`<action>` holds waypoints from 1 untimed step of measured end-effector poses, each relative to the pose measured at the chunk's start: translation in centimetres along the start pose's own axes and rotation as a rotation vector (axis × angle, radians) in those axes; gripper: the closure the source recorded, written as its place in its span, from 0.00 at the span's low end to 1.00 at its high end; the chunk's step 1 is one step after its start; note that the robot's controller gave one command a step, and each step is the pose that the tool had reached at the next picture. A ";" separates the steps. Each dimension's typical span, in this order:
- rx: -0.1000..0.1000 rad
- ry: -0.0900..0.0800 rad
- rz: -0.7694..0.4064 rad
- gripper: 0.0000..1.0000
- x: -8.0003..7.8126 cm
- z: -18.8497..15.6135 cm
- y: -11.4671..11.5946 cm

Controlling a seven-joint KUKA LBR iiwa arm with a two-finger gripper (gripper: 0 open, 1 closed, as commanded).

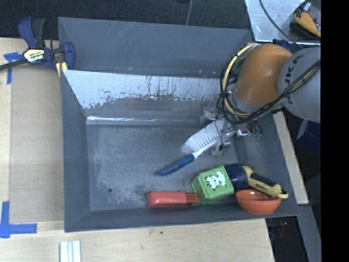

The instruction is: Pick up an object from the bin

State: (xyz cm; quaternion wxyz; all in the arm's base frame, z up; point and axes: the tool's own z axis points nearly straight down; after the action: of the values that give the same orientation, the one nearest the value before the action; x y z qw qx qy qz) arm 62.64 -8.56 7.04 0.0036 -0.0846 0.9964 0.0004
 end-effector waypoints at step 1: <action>-0.004 0.001 -0.513 1.00 -0.4 0.0 2.5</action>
Offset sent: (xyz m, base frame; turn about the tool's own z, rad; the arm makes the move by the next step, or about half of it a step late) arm 0.0000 0.0000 0.0000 0.0000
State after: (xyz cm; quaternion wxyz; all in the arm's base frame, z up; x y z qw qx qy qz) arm 62.61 -5.99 7.03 0.0028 -0.3345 0.9424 0.0013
